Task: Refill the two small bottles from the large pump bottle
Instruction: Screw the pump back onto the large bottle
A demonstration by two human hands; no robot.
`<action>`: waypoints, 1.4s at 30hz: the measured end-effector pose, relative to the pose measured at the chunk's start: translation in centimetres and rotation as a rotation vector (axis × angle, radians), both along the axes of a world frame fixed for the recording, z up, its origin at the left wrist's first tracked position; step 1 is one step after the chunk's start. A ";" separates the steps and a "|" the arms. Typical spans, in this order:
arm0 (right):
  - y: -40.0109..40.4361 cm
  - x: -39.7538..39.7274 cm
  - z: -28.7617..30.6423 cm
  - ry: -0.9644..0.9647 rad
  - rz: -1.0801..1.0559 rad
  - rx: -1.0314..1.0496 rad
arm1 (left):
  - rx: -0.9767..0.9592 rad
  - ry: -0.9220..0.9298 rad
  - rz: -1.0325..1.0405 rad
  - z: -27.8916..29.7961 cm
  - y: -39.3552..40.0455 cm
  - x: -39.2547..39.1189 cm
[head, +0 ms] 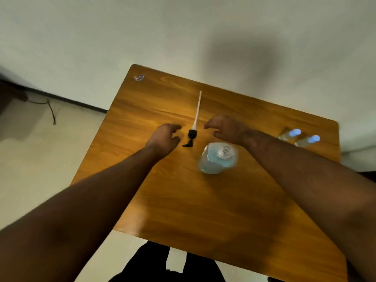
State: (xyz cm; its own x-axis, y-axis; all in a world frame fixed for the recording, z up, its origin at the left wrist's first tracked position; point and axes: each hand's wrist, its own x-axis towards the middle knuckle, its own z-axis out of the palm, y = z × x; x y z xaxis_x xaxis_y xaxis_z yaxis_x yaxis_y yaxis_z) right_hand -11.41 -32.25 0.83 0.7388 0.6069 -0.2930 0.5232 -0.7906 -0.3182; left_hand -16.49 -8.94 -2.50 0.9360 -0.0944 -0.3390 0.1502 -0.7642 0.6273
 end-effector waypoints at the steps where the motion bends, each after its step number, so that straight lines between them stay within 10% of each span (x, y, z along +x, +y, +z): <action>1: 0.2 0.1 -0.5 -0.007 0.057 -0.046 | 0.038 0.005 -0.032 -0.9 -0.3 -0.2; 17: 5.3 5.7 -8.0 -0.033 0.582 -0.262 | 0.171 0.057 0.102 -8.4 -0.8 -1.4; 20: 5.0 5.9 -6.2 -0.023 0.383 -0.038 | 0.140 0.116 0.109 -7.9 -0.8 -1.6; 27: 0.2 1.7 6.3 -0.070 -0.703 0.868 | -0.631 0.350 0.290 -1.5 -2.9 -3.7; 34: -4.5 -5.9 18.8 -0.139 -0.674 1.311 | -0.649 0.179 0.069 3.9 -4.6 -7.0; 42: -4.3 -10.6 21.3 -0.226 -0.645 1.234 | -0.401 -0.049 -0.013 4.9 -7.4 -6.1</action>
